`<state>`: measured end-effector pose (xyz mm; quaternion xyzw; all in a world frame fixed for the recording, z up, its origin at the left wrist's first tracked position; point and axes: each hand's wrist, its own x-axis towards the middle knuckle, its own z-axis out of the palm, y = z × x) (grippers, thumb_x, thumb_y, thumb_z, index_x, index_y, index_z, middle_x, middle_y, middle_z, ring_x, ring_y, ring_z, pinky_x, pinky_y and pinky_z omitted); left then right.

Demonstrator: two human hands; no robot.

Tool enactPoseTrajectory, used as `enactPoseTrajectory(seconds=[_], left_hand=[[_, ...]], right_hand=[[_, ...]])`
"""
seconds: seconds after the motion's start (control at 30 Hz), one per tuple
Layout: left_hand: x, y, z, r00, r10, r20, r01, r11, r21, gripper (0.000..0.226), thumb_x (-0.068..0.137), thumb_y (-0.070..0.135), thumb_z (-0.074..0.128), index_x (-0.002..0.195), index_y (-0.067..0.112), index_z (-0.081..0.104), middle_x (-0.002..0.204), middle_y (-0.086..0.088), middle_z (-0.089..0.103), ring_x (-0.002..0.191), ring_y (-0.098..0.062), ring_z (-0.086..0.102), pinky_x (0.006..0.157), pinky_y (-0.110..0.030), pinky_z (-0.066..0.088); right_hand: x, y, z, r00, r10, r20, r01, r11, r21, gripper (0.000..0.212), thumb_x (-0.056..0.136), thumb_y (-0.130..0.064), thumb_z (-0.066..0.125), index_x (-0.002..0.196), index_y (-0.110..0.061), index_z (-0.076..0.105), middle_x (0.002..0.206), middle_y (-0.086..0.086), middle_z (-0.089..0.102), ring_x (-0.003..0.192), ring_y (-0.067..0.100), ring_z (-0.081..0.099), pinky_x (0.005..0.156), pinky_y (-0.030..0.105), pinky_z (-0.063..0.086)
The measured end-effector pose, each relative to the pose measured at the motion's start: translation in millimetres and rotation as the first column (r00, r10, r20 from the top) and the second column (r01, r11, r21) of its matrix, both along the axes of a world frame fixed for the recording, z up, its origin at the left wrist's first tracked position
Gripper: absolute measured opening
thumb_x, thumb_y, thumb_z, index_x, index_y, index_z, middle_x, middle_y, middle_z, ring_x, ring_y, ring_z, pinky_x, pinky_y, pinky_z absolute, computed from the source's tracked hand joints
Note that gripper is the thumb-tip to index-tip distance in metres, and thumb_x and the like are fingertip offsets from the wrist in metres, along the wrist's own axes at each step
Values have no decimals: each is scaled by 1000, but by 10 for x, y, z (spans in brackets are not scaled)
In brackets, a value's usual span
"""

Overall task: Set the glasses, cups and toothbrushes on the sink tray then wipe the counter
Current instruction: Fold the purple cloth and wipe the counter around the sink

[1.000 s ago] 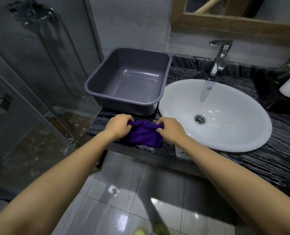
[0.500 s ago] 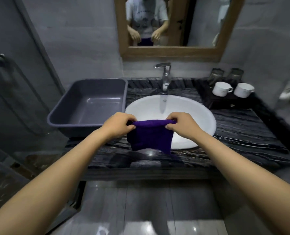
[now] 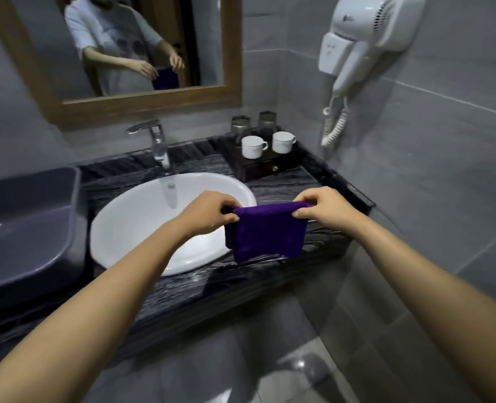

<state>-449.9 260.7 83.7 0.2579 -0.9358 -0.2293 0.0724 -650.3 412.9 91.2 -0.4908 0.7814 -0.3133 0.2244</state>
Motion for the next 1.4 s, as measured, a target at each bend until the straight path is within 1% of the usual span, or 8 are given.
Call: enactPoseTrajectory(seconds=[0.3, 0.5, 0.7, 0.9, 1.0, 1.1, 1.27, 1.4], left_hand=[[-682, 259, -373, 994, -40, 105, 30, 995, 96, 18, 83, 21, 67, 100, 16, 71, 99, -2, 72, 86, -14, 59, 79, -29, 47], [-476, 299, -493, 994, 25, 105, -42, 985, 169, 16, 83, 19, 67, 98, 19, 72, 93, 4, 70, 90, -14, 62, 83, -30, 49], [-318, 33, -726, 981, 118, 151, -148, 967, 210, 16, 83, 15, 65, 98, 15, 73, 91, 1, 70, 92, -18, 63, 86, -32, 48], [-563, -314, -1140, 964, 230, 130, -250, 955, 160, 22, 85, 12, 61, 105, 13, 70, 106, -8, 71, 98, -23, 62, 79, -25, 42], [-485, -337, -1337, 961, 264, 86, -274, 949, 157, 35, 89, 10, 54, 123, 12, 59, 121, -11, 64, 107, -26, 59, 91, -30, 43], [-201, -270, -1532, 961, 267, 77, -274, 957, 95, 35, 95, 17, 43, 129, 14, 53, 133, -9, 57, 123, -28, 52, 97, -33, 39], [202, -261, -1739, 970, 118, 211, -129, 991, 40, 45, 100, 28, 31, 143, 15, 33, 153, -7, 33, 141, -23, 30, 113, -34, 23], [313, -272, -1823, 962, 138, 235, -133, 990, -38, 78, 87, 64, 5, 147, 17, 25, 156, -6, 24, 144, -19, 23, 116, -36, 16]], right_hand=[[-612, 295, -445, 998, -47, 38, 42, 990, 135, 11, 78, -11, 72, 74, -20, 68, 82, 6, 70, 77, 20, 63, 76, 39, 53], [-546, 281, -670, 988, 41, 151, -61, 989, 132, 19, 79, -10, 72, 71, -26, 65, 71, -6, 65, 67, 7, 58, 67, 25, 46], [-376, -75, -974, 988, 59, 141, -80, 986, 146, 15, 78, -11, 72, 71, -23, 65, 71, 5, 64, 59, 10, 52, 64, 26, 42], [-306, -533, -1318, 973, -109, -203, 143, 976, 164, 27, 85, -19, 60, 111, -13, 64, 116, 11, 65, 109, 29, 57, 90, 34, 46], [-12, -586, -1537, 867, 118, -484, -51, 987, 150, 50, 85, -30, 60, 132, -15, 51, 138, 8, 52, 126, 32, 46, 103, 41, 38], [325, -548, -1854, 755, 394, -523, -358, 917, 175, 48, 80, -41, 53, 121, -19, 65, 129, 4, 64, 118, 28, 61, 97, 44, 47], [511, -490, -2163, 692, 466, -551, -377, 885, 275, 54, 90, -48, 34, 134, -23, 53, 141, -4, 53, 131, 23, 50, 112, 41, 22], [658, -516, -2186, 681, 477, -556, -403, 878, 259, 52, 93, -44, 32, 137, -23, 49, 144, -8, 50, 135, 21, 46, 109, 42, 18]])
